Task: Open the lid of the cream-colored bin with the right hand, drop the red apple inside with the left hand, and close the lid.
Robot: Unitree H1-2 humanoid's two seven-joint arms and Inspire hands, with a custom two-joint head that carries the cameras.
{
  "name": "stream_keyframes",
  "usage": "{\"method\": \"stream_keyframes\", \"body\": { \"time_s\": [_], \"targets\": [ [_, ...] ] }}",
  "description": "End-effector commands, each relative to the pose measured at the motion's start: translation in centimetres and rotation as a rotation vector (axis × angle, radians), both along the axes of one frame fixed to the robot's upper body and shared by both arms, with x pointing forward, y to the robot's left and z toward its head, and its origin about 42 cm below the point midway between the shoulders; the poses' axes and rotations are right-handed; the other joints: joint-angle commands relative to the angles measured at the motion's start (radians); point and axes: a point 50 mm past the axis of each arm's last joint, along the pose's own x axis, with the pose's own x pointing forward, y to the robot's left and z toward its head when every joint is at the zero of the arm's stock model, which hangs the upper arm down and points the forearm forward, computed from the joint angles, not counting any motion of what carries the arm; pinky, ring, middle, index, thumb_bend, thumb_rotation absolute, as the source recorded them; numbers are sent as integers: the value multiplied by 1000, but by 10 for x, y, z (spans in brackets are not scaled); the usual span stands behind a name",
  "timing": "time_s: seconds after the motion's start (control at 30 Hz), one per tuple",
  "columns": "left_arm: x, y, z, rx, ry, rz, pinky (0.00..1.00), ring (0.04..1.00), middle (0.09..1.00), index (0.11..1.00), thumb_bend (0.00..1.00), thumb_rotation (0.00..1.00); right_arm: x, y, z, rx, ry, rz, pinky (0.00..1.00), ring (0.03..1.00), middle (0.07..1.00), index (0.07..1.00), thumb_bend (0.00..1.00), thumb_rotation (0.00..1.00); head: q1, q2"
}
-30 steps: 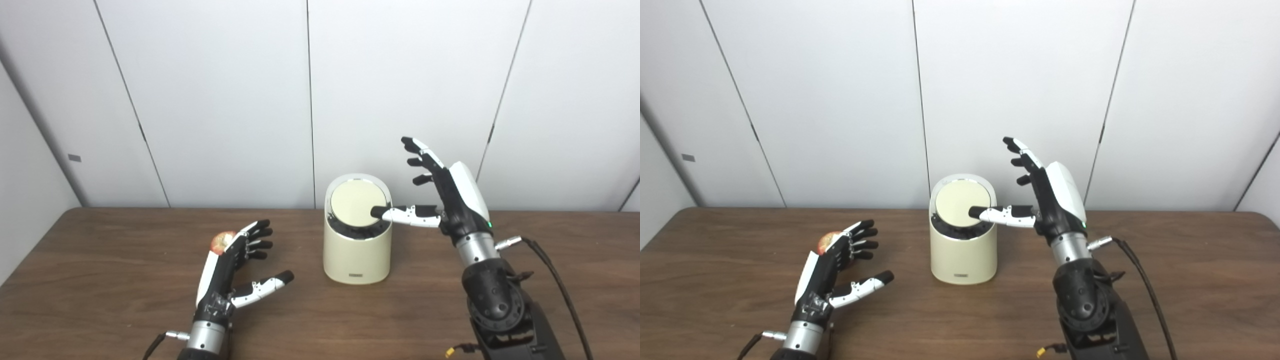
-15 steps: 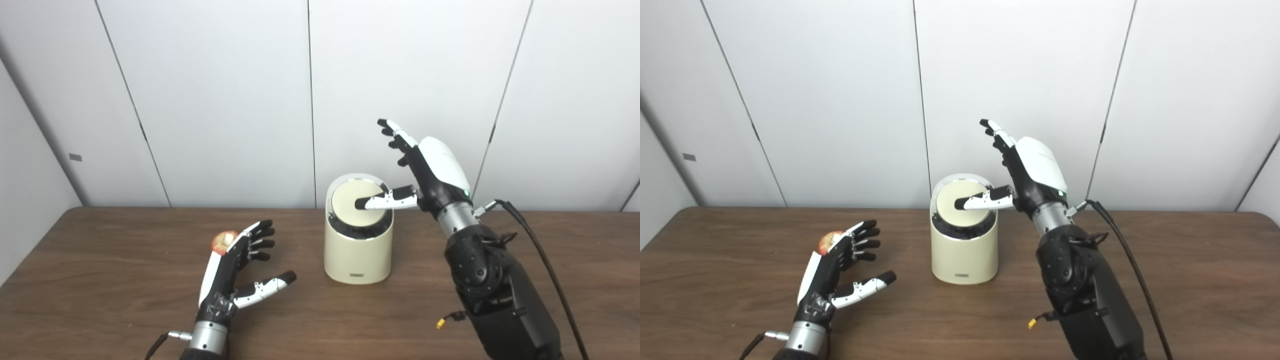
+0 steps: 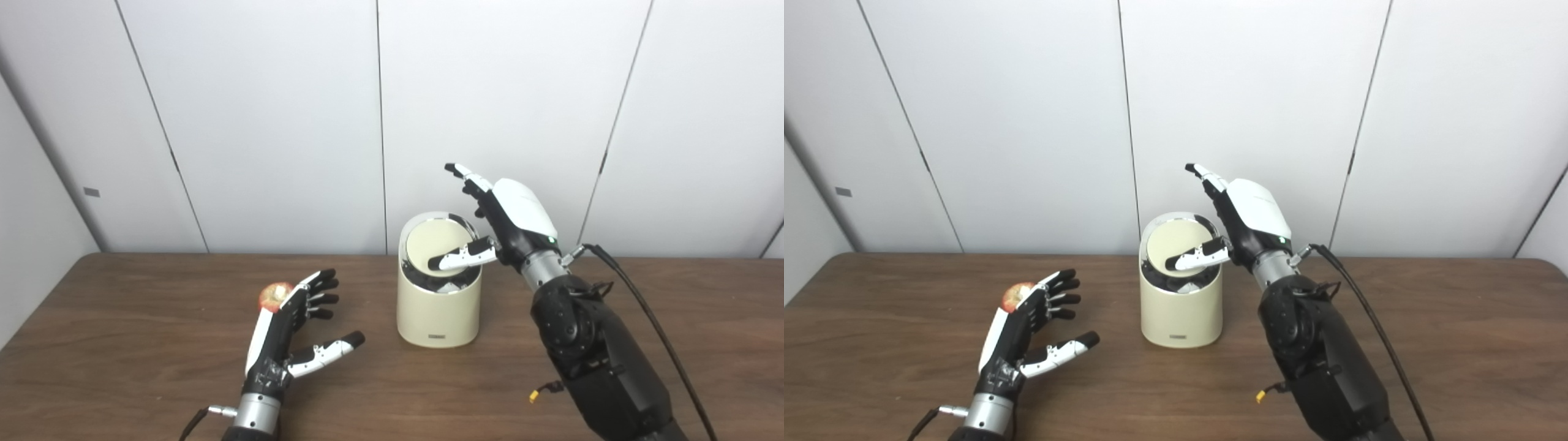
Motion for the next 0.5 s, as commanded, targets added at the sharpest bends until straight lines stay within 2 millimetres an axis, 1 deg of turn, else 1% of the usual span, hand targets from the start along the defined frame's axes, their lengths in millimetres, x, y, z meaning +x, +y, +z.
{"method": "stream_keyframes", "body": {
  "time_s": [0.0, 0.2, 0.33, 0.47],
  "targets": [
    [4, 0, 22, -5, -81, -10, 668, 762, 821, 857, 814, 248, 2, 6, 29, 2, -112, 21, 619, 824, 905, 931, 920, 303, 1, 1],
    [2, 1, 22, -11, -76, -15, 659, 762, 823, 858, 816, 245, 3, 9, 27, -9, -101, 14, 622, 822, 907, 937, 918, 329, -2, 7],
    [1, 2, 21, -4, -77, -19, 673, 761, 821, 862, 804, 233, 5, 9, 25, -15, -103, 7, 620, 823, 909, 933, 916, 303, -3, 9],
    [1, 3, 21, -2, -78, -20, 662, 761, 822, 858, 808, 231, 6, 7, 24, -21, -89, -11, 625, 828, 909, 930, 908, 268, -3, 11]
  ]
}}
